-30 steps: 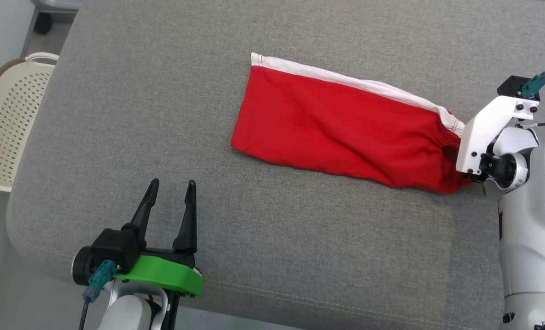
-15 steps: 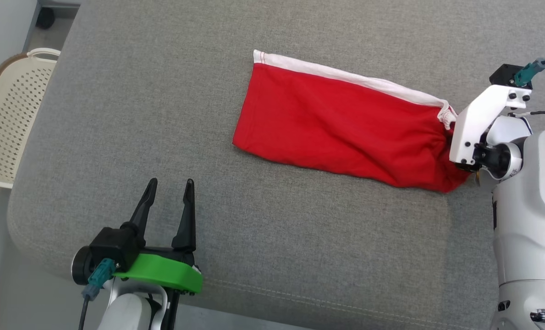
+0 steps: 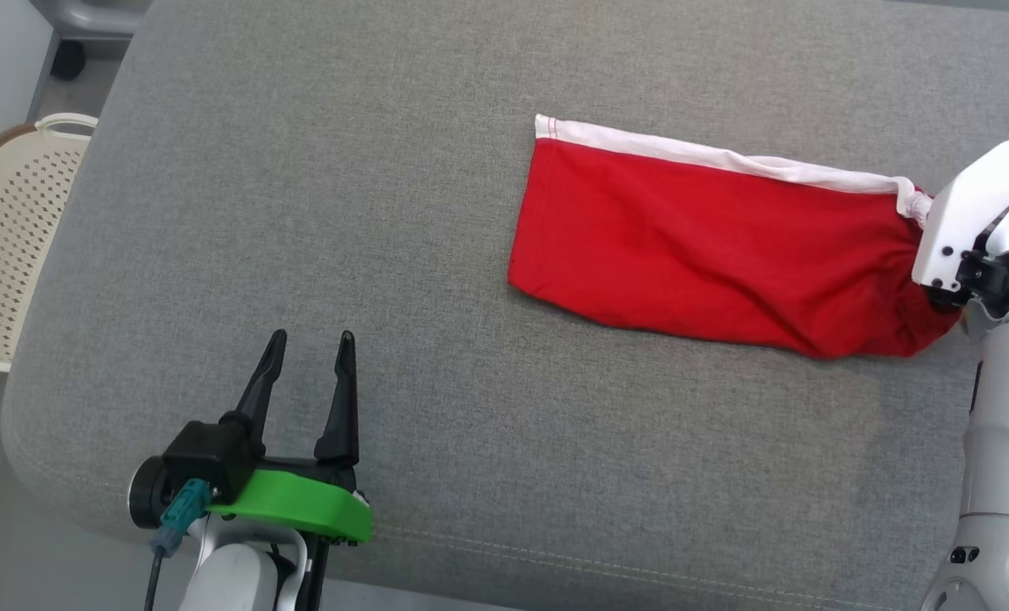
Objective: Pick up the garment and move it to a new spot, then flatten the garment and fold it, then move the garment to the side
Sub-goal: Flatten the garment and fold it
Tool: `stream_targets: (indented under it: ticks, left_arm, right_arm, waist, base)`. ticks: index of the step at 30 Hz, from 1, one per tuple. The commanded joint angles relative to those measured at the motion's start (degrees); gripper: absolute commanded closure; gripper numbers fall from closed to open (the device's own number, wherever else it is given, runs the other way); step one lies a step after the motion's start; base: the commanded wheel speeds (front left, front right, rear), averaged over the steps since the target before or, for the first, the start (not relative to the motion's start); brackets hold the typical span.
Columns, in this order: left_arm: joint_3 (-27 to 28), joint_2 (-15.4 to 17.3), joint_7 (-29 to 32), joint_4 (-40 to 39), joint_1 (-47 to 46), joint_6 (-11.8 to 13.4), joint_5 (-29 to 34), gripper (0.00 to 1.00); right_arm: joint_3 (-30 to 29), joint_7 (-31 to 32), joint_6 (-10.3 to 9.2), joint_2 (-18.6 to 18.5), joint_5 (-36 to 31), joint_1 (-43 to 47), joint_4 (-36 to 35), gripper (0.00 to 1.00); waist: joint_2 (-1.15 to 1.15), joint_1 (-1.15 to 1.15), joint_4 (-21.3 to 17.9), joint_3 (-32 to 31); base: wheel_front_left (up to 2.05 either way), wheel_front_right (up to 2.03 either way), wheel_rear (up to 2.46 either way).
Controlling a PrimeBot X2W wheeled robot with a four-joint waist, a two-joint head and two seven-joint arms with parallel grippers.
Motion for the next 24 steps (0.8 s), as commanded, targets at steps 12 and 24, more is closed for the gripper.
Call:
stream_targets:
  ticks: [12,24]
  left_arm:
    - [-0.35,-0.17,-0.15,0.95,0.75,-0.26,-0.35,0.0]
    - [-1.5,-0.27,-0.15,1.98,1.29,-0.66,-0.8,0.0]
  right_arm:
    - [2.54,5.63,-0.08,-0.24,8.52,-1.92,-3.54,1.0]
    - [10.25,-0.33,-0.07,-0.22,20.86,-5.86,5.05,1.0]
  waist:
    - [0.0,0.0,0.33,-1.94]
    - [0.0,0.0,2.84,-2.88]
  base:
    - [0.0,0.0,0.0]
    - [0.0,0.0,0.0]
